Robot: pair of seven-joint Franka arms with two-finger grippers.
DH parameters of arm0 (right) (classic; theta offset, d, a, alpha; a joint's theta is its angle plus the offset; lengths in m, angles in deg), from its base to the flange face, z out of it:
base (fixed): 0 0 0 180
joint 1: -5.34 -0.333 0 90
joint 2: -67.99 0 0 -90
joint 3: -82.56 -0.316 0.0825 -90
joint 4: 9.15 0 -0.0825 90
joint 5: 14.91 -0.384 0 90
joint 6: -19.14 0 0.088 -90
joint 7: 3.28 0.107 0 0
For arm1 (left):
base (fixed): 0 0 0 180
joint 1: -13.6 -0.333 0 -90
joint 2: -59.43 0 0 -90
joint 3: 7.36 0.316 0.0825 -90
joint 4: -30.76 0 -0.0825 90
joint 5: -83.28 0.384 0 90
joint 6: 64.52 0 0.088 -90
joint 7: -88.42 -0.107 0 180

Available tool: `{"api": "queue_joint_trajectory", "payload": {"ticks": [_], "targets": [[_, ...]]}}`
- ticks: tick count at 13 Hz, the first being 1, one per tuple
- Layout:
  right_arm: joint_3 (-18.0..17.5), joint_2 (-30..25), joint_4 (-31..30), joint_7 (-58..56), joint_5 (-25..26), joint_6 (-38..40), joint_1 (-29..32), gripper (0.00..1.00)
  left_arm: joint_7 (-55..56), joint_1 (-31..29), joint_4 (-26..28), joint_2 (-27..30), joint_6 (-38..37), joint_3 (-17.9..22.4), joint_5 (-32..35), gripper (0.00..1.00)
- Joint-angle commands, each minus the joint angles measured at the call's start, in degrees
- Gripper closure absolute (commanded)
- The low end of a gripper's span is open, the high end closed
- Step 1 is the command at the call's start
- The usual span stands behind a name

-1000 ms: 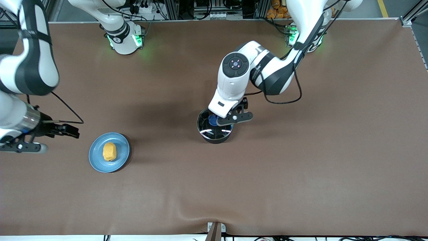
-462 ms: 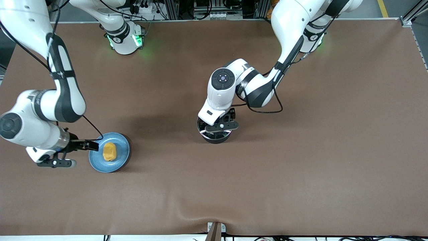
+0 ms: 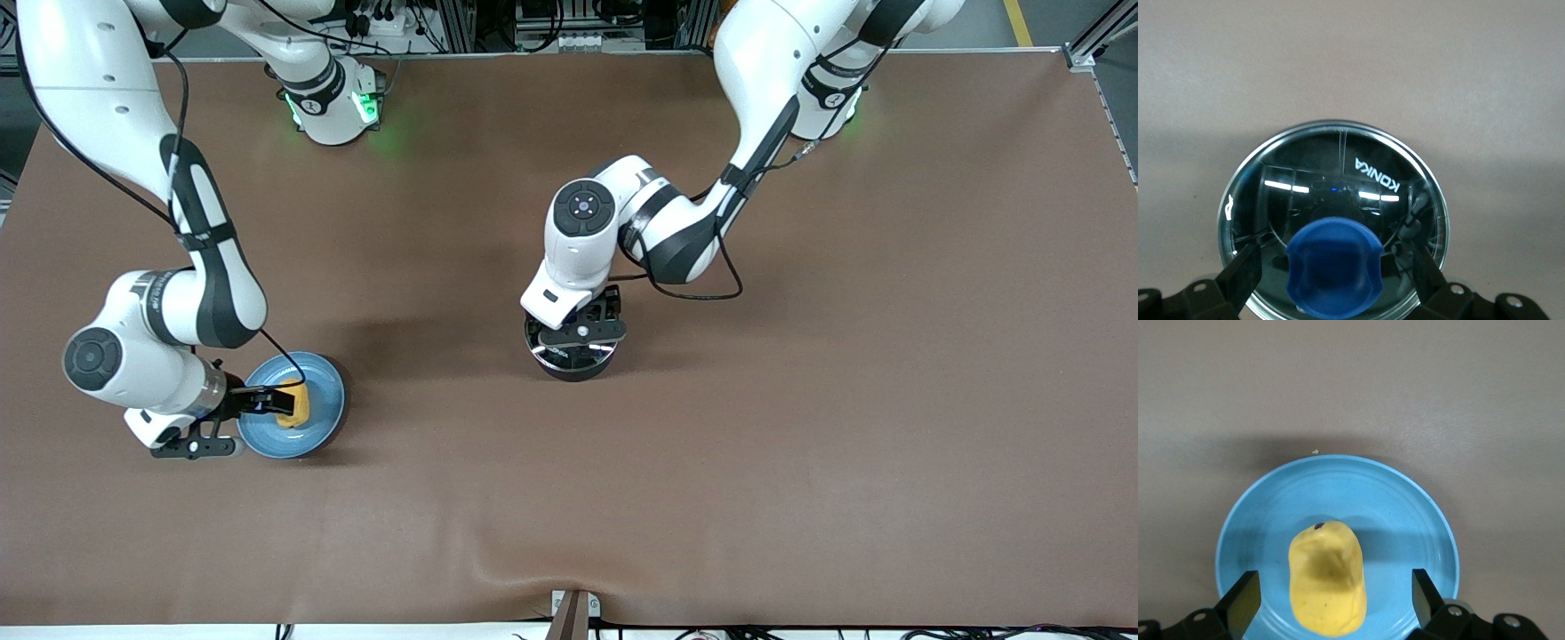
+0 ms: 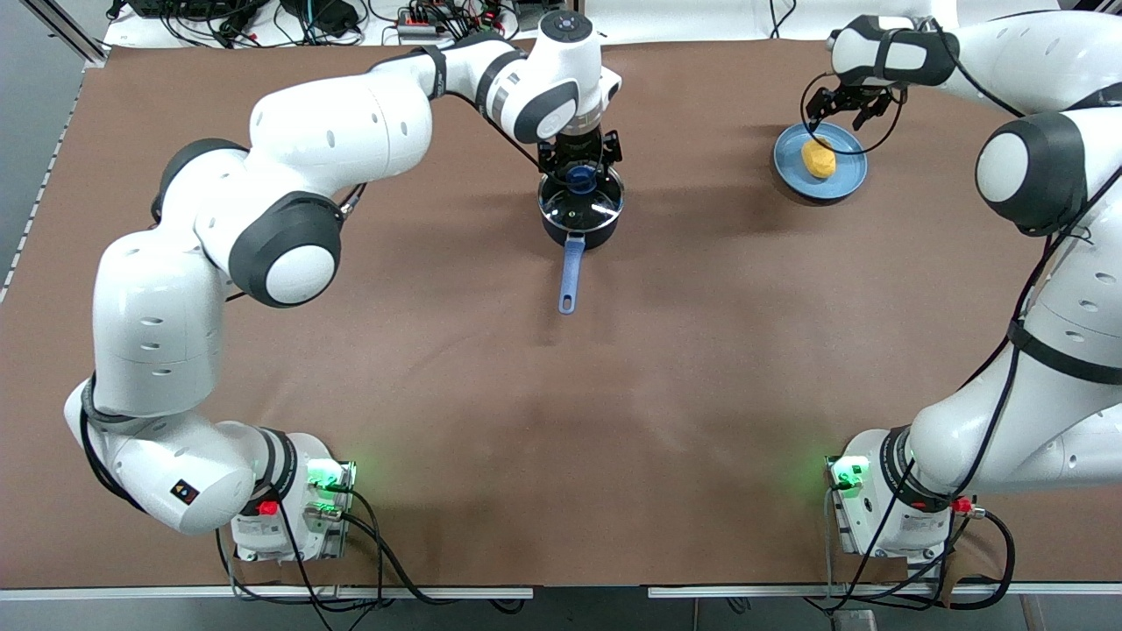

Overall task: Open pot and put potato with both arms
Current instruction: 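Grasp the lid knob with the left gripper while the right gripper reaches potato, then lift the lid with the left gripper while the right gripper grasps potato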

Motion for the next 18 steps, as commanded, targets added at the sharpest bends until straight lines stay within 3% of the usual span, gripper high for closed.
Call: {"api": "queue_joint_trajectory", "payload": {"ticks": [1,4,5,7,8,14,18], "targets": [[-0.3,1.5,0.6,-2.5,-1.5,-0.8,0.3,0.00,-1.3,0.6,-1.4,-1.3,-0.3,0.4,1.5,0.01],[-1.0,2.7,0.5,-3.1,-1.6,-1.5,0.1,0.00,-1.1,0.5,-1.4,-0.7,-0.6,0.4,1.7,0.26],[-1.3,2.8,0.5,-3.6,-1.6,-1.5,0.2,0.00,-1.1,0.5,-1.4,-0.5,-1.1,0.4,1.6,0.38],[-1.4,4.1,0.5,-4.7,-1.6,-2.1,0.4,0.00,-1.1,0.6,-1.4,0.2,-3.1,0.3,1.7,0.82],[-1.4,4.6,0.5,-5.5,-1.6,-2.5,0.6,0.00,-1.1,0.5,-1.4,0.4,-4.4,0.3,1.7,0.97],[-1.5,5.2,-0.6,-5.7,-2.1,-2.6,0.9,0.00,-5.8,-2.7,-1.4,8.4,-12.5,0.5,1.6,1.00],[-1.5,4.9,-1.2,-5.9,-2.1,-2.2,1.3,0.56,-8.4,-9.0,-1.3,13.5,-13.8,0.0,0.7,1.00]]}}
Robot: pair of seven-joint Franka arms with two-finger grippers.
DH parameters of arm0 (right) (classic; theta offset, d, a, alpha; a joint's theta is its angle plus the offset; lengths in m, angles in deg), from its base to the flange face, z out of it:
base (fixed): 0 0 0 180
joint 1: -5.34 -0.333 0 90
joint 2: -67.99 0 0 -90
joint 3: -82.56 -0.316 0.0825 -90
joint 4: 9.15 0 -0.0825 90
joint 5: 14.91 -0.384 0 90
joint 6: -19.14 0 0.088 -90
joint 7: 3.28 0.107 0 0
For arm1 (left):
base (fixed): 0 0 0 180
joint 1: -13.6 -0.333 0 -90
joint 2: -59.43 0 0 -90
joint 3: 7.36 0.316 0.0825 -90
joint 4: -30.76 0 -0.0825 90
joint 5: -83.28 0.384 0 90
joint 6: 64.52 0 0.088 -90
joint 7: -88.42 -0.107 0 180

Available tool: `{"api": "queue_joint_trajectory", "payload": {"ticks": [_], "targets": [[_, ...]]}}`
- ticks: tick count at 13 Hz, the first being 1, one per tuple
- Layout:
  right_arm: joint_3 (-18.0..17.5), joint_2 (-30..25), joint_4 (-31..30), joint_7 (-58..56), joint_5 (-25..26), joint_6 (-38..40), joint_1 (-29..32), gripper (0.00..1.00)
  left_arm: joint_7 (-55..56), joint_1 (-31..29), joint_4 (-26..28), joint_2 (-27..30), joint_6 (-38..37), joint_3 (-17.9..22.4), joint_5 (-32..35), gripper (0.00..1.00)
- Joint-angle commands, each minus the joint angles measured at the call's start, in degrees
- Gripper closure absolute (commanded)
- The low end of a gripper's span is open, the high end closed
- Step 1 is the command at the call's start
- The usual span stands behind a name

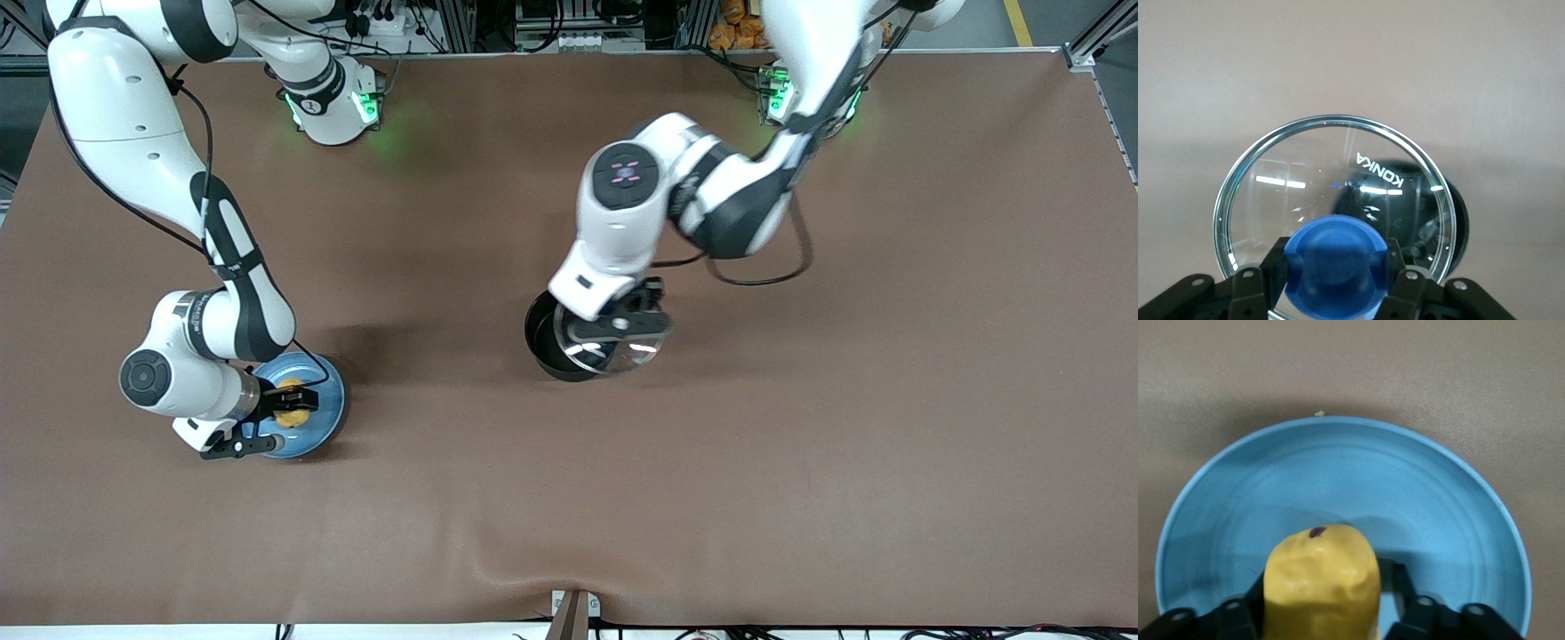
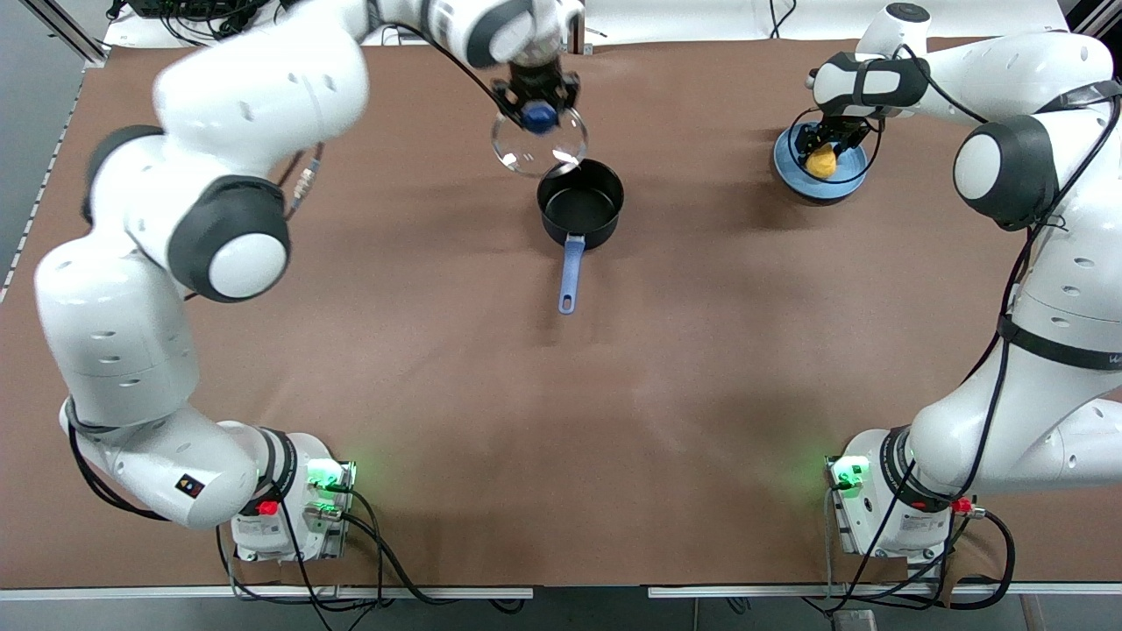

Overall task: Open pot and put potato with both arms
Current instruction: 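Lift the lid with the left gripper while the right gripper grasps potato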

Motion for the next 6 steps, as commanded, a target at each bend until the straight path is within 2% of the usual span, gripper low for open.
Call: {"api": "queue_joint_trajectory", "payload": {"ticks": [1,3,4,6], "targets": [[-0.9,-0.8,-0.7,-1.4,-1.3,0.7,0.8,0.63,-1.5,-3.9,1.1,3.4,-1.0,-0.9,0.4,1.00],[-2.3,-2.0,-0.5,-1.3,-2.1,3.7,1.4,0.74,-6.1,-7.3,2.6,5.3,-1.1,-1.0,0.4,1.00],[-2.7,-3.9,-0.3,-1.2,-4.2,6.5,1.6,0.79,-8.8,-9.8,3.7,6.2,-1.1,-1.0,0.4,1.00],[-2.8,-8.6,0.0,-0.1,-5.3,11.0,0.6,0.81,-16.5,-14.7,7.1,8.3,-1.1,-1.0,-0.8,1.00]]}}
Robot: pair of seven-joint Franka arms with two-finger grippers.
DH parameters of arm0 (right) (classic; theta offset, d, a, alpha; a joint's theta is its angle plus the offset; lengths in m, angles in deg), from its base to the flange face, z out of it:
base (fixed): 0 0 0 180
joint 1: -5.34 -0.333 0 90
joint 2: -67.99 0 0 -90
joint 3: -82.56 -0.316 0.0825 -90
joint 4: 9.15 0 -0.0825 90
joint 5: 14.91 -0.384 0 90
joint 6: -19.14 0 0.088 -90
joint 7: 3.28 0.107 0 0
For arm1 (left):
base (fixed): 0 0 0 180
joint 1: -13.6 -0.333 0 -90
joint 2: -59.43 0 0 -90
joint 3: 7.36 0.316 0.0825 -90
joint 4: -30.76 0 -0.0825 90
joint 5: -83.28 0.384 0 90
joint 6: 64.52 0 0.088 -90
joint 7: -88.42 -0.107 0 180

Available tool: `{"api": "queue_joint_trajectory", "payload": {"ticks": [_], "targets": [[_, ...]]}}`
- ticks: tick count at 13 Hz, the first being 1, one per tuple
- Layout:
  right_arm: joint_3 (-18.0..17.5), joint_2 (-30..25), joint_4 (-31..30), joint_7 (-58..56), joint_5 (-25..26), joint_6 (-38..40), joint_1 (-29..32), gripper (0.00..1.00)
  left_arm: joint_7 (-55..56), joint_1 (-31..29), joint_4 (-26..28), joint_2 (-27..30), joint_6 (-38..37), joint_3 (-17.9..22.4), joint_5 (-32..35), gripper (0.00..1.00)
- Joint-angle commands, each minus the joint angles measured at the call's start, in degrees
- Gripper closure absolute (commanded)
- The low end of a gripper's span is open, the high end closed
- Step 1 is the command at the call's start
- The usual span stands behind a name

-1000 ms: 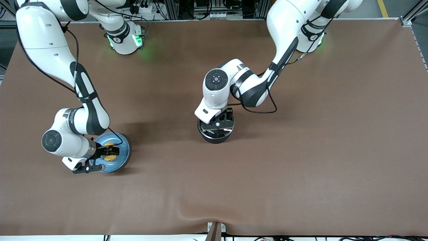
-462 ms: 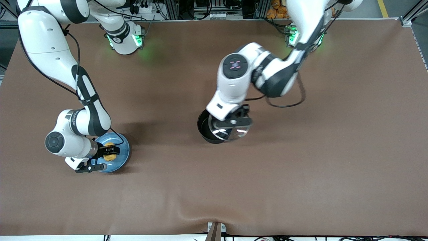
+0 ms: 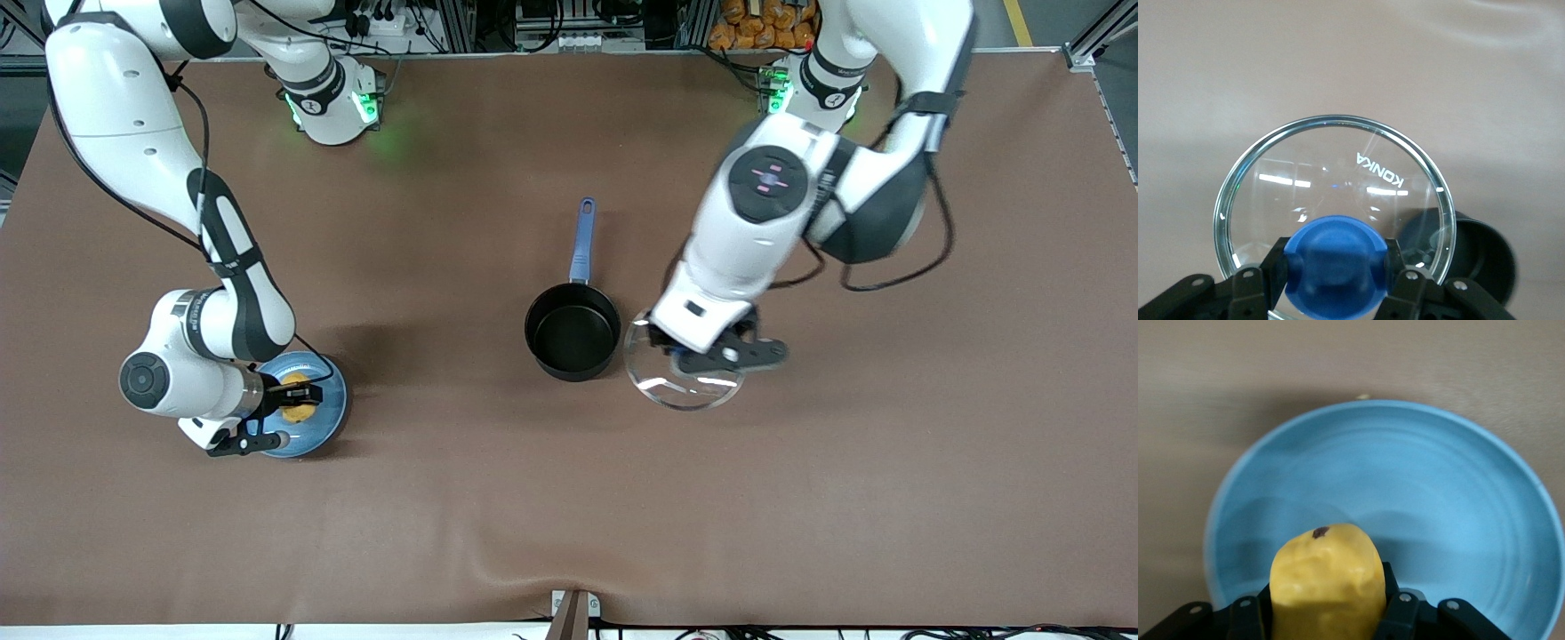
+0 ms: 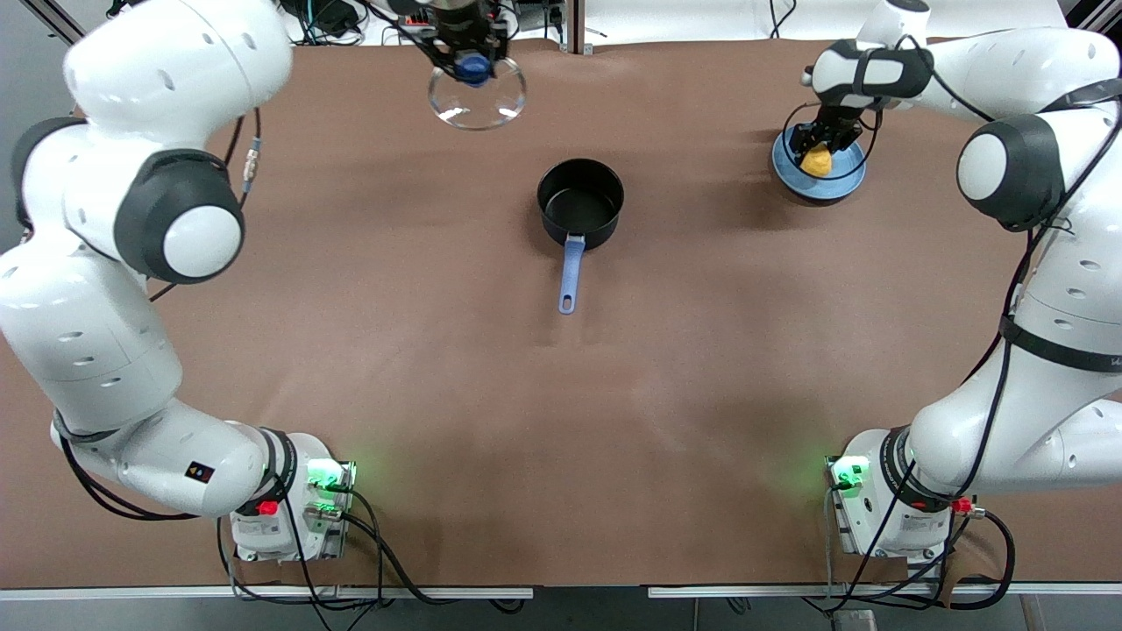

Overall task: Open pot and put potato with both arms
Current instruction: 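Lift the lid with the left gripper while the right gripper grasps potato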

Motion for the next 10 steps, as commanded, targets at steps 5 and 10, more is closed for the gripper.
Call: {"api": "queue_joint_trajectory", "payload": {"ticks": [5,10], "targets": [[-0.8,-12.9,0.1,12.1,-0.1,7.8,-7.5,0.81,-20.4,-18.0,18.0,6.5,5.9,-1.1,-1.1,1.00],[-1.0,-13.1,4.0,33.8,2.6,7.7,-19.6,0.81,-27.3,-24.8,34.0,6.5,23.8,-2.0,-0.9,1.00]]}}
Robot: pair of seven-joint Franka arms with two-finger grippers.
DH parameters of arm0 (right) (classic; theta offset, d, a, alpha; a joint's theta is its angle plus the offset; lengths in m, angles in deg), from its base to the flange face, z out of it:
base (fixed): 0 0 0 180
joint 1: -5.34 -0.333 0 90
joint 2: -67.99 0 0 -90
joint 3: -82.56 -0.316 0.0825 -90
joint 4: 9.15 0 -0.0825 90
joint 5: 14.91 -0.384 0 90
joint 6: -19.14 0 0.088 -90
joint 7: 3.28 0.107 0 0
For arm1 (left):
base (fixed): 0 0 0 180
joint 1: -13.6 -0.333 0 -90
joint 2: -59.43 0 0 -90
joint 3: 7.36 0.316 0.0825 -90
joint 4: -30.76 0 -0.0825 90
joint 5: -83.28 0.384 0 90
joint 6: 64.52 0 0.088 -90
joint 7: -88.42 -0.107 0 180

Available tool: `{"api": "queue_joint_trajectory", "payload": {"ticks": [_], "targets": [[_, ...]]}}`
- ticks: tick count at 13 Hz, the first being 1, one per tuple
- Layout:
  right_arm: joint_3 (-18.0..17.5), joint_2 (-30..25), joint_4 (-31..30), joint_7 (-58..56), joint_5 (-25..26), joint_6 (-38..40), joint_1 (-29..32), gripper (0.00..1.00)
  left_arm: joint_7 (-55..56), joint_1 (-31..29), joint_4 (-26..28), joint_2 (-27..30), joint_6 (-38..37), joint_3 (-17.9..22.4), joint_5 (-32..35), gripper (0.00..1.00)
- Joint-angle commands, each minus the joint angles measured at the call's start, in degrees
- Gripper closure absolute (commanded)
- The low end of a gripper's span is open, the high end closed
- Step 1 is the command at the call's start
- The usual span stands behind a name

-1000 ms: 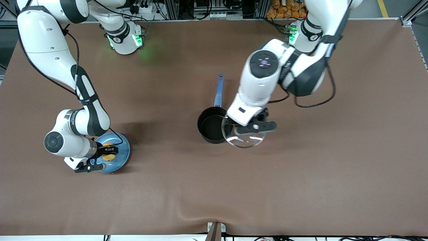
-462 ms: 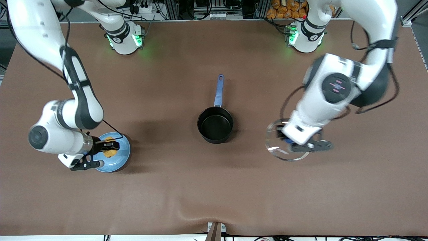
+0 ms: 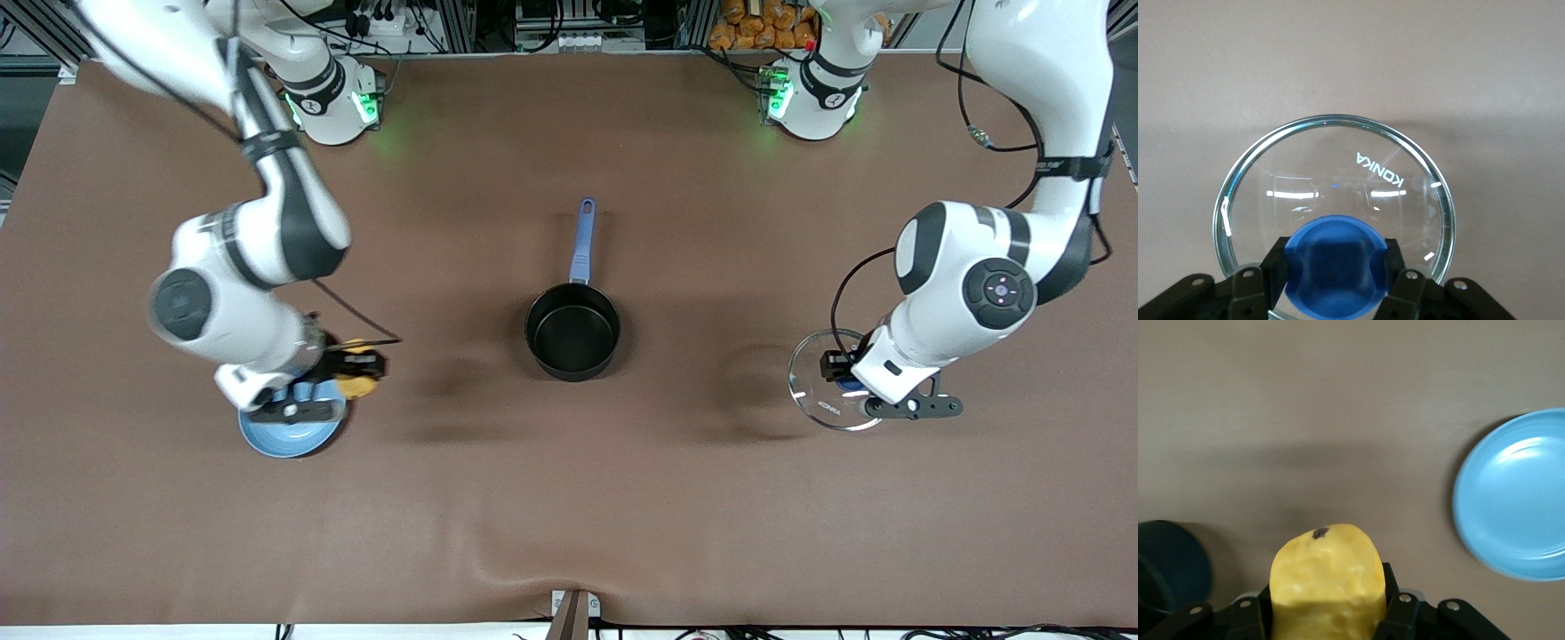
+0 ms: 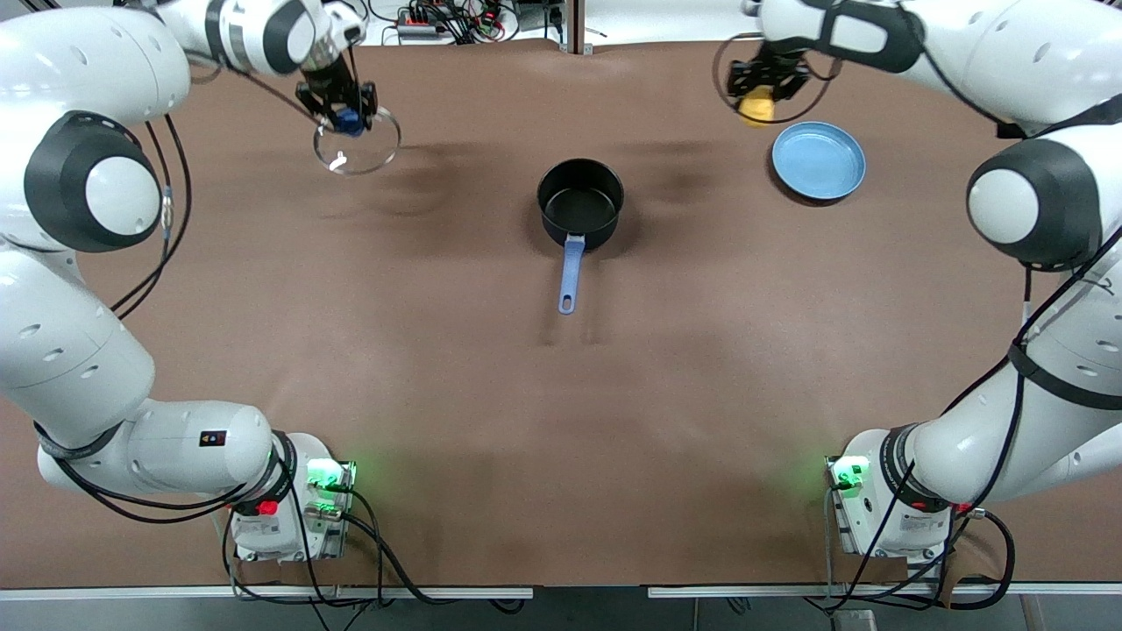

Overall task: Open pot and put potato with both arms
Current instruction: 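Carry the potato with the right gripper while the left gripper lowers the lid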

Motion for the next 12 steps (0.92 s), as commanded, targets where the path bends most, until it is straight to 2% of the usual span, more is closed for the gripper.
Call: {"api": "queue_joint_trajectory", "payload": {"ticks": [1,3,7,8,9,10,12], "targets": [[0.6,0.2,3.0,11.4,2.1,0.2,-6.8,0.81,-4.4,-3.4,8.6,1.7,8.9,-0.9,-0.6,1.00],[0.6,2.1,6.2,18.2,2.8,0.1,-10.8,0.81,-6.0,-4.4,10.1,0.0,11.9,-0.9,-0.6,1.00],[0.6,6.5,10.0,30.6,8.9,-0.3,-18.1,0.80,-9.0,-6.6,12.6,-2.6,18.3,-0.9,-0.7,1.00],[0.6,8.1,11.4,32.7,9.6,-0.3,-19.5,0.80,-9.1,-6.9,12.5,-2.9,18.5,-0.9,-0.6,0.87],[0.7,9.6,12.5,34.7,10.5,-0.8,-21.1,0.80,-9.0,-6.9,12.4,-3.1,18.5,-0.9,-0.7,0.41],[0.7,11.1,13.4,36.5,11.7,-1.1,-22.3,0.80,-8.3,-7.0,11.9,-3.6,18.6,-0.9,-0.7,0.00],[0.7,12.9,13.4,37.9,12.4,-3.8,-24.6,0.79,-8.0,-7.2,11.6,-3.0,18.6,-1.0,-0.8,0.00]]}}
